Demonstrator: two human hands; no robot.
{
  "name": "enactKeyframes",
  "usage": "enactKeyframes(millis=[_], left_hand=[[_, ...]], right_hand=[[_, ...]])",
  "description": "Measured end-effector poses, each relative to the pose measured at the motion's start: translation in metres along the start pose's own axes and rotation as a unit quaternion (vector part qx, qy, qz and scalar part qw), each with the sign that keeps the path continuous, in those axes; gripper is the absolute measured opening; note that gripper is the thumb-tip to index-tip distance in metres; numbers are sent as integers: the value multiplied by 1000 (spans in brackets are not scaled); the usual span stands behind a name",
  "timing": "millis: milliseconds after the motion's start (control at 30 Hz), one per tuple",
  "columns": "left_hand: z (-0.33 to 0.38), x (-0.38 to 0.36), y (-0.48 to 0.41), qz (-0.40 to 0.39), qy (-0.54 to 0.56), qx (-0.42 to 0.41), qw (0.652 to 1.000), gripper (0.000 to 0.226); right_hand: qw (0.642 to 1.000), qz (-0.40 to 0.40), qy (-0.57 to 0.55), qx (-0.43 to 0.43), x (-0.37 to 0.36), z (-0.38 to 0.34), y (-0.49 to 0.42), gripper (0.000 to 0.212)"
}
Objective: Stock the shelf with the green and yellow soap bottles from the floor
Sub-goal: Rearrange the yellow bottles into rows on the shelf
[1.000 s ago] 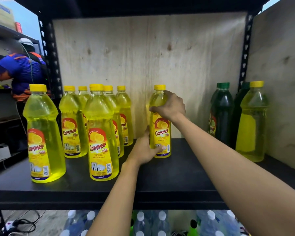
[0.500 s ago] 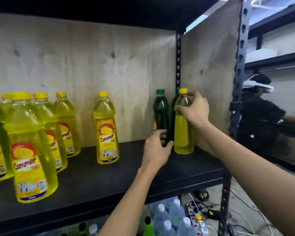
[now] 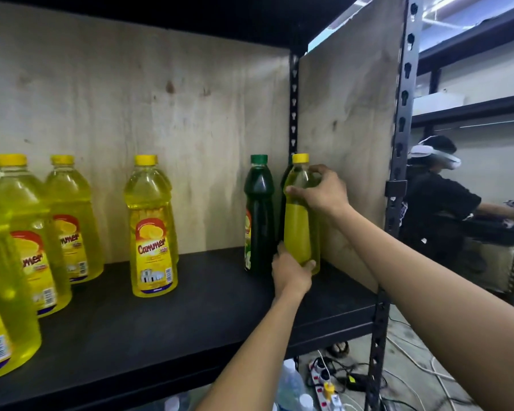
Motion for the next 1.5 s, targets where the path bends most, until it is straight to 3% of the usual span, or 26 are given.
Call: enactKeyframes(millis=[267, 467, 767, 1000, 1167, 1333, 1500], left_hand=[[3, 7, 9, 4, -31, -19, 999, 65], [-6, 47, 42, -7, -66, -102, 993, 65], [-33, 144, 85, 59, -69, -117, 989, 65], [-59, 226, 106, 84, -92, -94, 988, 66], [-84, 272, 106, 87, -126, -66, 986, 70], [-100, 289, 103, 61, -134, -62, 987, 69], [-110, 288, 96, 21, -108, -43, 993, 74]], right_hand=[[998, 23, 30, 52, 12, -15, 17, 71], [995, 60, 38, 69, 27, -46, 50, 57], [987, 38, 25, 156, 2, -143, 90, 66], [987, 4, -20, 160, -44, -201, 115, 68], [987, -15, 7, 161, -81, -227, 125, 69], [986, -9, 33, 163, -105, -235, 131, 63], [986, 10, 58, 158, -118, -234, 131, 72]])
Point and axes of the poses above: each hand's wrist, its own y-axis away from the middle knuckle, its own x-axis out of the back of the hand, z = x × y, the point moved 6 cm from there along -y, towards the middle knuckle, and after that the axes turned 11 degrees about x, right-handed, at the moved point
